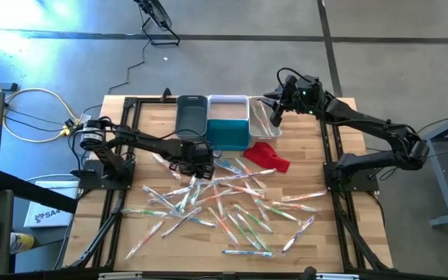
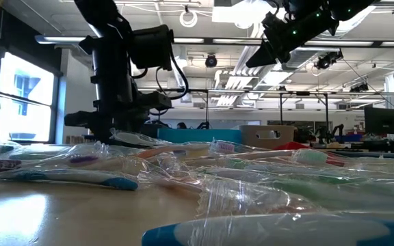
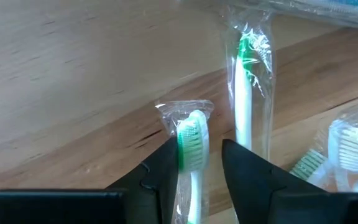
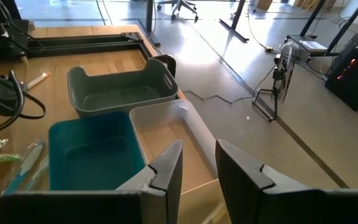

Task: Pick & Place Toothbrushes
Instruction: Put the green toothbrush into the transparent bin

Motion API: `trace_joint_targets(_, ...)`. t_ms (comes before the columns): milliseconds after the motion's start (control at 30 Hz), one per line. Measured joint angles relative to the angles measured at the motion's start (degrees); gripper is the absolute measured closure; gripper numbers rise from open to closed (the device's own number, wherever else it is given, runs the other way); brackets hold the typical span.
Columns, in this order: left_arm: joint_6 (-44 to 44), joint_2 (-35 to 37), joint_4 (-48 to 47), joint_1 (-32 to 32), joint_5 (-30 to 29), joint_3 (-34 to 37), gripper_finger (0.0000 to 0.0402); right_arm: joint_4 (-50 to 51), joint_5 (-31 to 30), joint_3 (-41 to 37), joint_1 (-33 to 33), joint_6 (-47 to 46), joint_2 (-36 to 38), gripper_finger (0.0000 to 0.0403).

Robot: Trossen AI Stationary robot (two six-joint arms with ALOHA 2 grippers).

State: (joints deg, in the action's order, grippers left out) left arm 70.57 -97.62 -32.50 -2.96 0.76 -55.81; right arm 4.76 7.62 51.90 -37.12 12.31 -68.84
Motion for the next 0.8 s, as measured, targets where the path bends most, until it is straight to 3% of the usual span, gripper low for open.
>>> trace_joint_targets(267,0.2,0.0,-0.2,0.0,1.0,0.0,0.0285,-0.1,0.0,0.0,0.0,0.0,0.0,0.0312)
trace_joint_targets(600,0.3,0.0,-0.5,0.0,1.5,0.1,0.0371,-0.1,0.0,0.0,0.0,0.0,0.0,0.0312)
trace_joint_targets(800,0.3,0.6,-0.8,0.0,1.5,0.2,0.0384,-0.1,-0.1,0.0,0.0,0.0,0.0,0.0312)
